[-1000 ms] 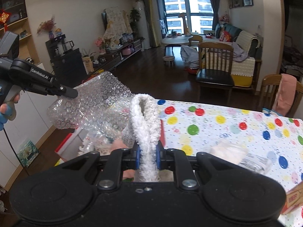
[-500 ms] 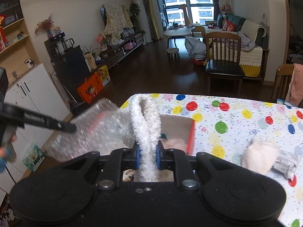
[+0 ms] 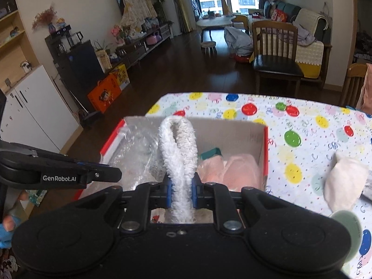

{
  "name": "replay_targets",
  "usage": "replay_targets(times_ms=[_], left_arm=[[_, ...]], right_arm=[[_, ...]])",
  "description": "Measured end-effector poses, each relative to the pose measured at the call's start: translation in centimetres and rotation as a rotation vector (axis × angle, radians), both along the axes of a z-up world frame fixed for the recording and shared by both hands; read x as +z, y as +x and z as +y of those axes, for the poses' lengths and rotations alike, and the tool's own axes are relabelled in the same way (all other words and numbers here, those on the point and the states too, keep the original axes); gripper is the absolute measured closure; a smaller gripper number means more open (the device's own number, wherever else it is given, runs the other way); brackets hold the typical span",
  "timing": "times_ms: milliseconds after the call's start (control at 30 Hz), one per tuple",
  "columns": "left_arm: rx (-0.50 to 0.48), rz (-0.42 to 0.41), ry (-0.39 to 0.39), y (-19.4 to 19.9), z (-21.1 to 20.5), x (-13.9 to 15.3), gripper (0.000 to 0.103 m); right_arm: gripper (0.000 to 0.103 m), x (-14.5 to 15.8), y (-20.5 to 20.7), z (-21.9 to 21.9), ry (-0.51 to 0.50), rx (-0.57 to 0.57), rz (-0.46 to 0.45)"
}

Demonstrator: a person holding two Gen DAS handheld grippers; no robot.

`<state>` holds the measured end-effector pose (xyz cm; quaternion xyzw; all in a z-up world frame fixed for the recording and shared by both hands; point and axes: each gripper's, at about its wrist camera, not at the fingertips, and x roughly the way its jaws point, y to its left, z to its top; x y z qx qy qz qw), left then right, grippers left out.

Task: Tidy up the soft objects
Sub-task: 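Lift and carry the bubble wrap with the left gripper while the right gripper carries the towel into the box, then lower the bubble wrap with the left gripper while the right gripper lowers the towel into the box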

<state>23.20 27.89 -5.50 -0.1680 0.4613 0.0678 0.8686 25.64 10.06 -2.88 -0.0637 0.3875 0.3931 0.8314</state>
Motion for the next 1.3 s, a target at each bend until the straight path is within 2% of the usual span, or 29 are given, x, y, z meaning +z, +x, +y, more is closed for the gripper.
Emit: replay_targets(times_ms=[500,933,1033,1200,1300], left_arm=[[-0.030,0.032,0.017,-0.2,0.3,-2.8,0.096],[-0.056,0.009,0.018,-2.7,0.9,-2.0,0.092],[-0.051,-0.006,0.023,-3.3,1.0,-1.6,0.091],[-0.049,-0.039,0.028,-4.1,0.9,-0.8,0.091],[-0.054,-0.059,0.039,-4.5,0.6,-0.2,0.091]], right_arm=[[0.087,-3.7,-0.8,3.2,-0.085,-0.002,0.003],[0.079,-4.3,-1.0,3.8,-0.108,-0.002,-0.002],[0.074,-3.9,-1.3,3.7,-0.106,-0.004,-0.021],[0.051,-2.9,-2.5,3.2,-0.108,0.004,-0.080],[0.046,-2.0,-3.0,2.4,-0.094,-0.004,-0.095]])
